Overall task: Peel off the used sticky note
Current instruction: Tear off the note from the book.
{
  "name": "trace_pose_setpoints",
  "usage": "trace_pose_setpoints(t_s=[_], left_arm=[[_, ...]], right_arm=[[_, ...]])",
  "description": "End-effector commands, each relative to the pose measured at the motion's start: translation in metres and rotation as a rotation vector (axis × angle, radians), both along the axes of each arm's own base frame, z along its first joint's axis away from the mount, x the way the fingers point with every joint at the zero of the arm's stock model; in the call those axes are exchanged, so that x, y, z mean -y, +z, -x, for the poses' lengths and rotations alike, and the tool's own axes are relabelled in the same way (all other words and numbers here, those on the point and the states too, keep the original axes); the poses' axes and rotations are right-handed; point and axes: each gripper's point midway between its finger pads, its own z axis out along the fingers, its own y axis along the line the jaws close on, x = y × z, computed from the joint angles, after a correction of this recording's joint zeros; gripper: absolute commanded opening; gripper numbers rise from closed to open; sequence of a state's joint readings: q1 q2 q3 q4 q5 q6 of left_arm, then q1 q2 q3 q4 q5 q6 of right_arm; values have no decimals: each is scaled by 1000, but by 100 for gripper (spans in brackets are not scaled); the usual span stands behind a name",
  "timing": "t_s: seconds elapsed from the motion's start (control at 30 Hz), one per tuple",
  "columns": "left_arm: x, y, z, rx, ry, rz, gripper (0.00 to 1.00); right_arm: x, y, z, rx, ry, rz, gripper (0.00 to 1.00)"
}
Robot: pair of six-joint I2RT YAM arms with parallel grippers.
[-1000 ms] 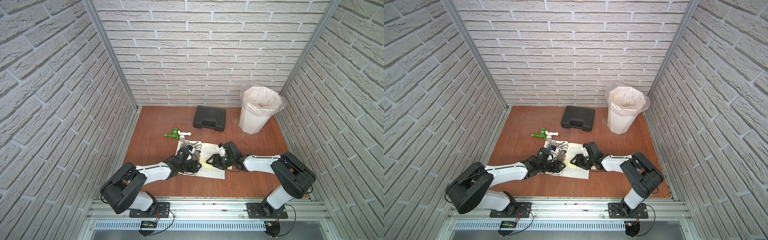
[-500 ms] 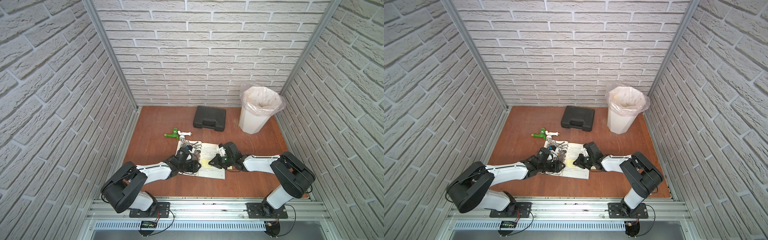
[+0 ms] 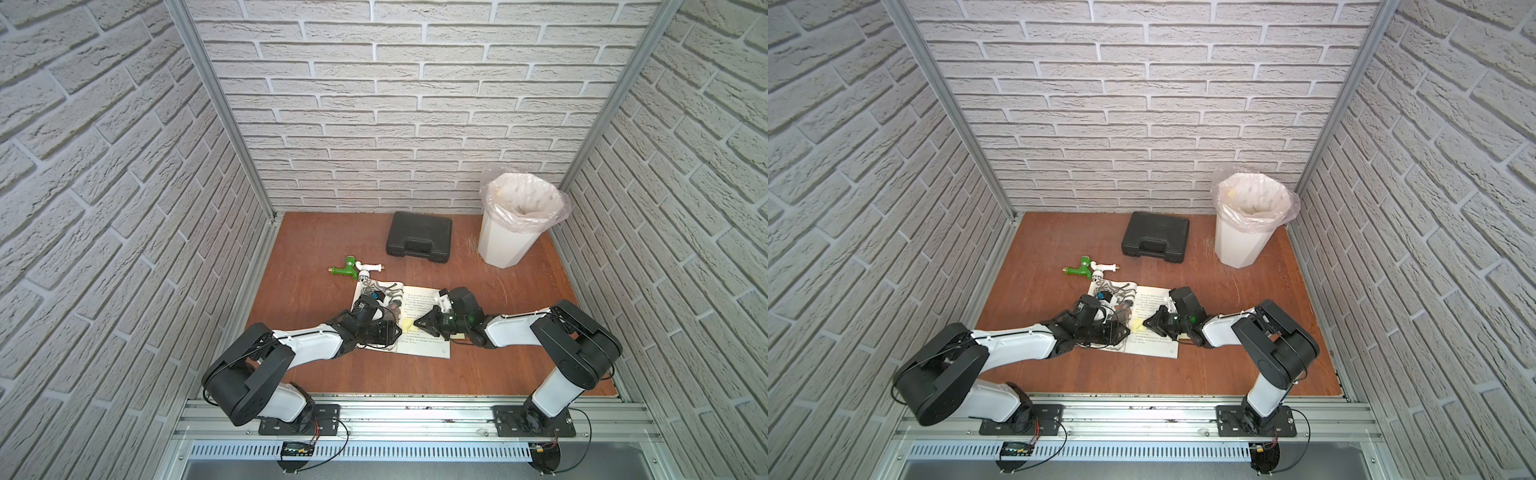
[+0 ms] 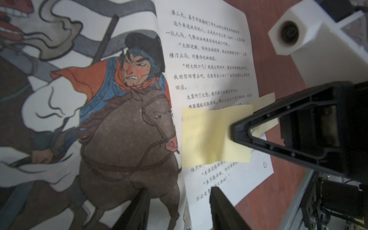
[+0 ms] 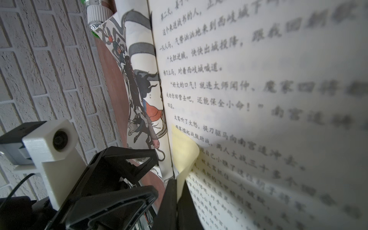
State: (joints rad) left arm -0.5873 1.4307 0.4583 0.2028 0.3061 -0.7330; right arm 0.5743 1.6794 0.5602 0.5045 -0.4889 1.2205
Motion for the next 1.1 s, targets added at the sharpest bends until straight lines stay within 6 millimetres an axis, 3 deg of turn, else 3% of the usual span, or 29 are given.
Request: trace_pose_setpoints(t_s=[0.0,0.33,0.67,0.87,1.07], left_arm=[[-20,-31,21,-88,7,-91,53],[-24,-34,24,-89,14,-94,53],[-22,-33,23,-88,20,-76,53],[-18,-30,21,-88,15,-56,53],[-16,-27,20,-87,13,-48,55]], right_arm=[[-4,16,-13,52,-55,-53,3],[2,29,-26,81,-99,-40,3],[16,65,-35,163,-80,9,3],[34,104,-41,248,-68,63,3],[64,165,-51,378,-82,137,3]])
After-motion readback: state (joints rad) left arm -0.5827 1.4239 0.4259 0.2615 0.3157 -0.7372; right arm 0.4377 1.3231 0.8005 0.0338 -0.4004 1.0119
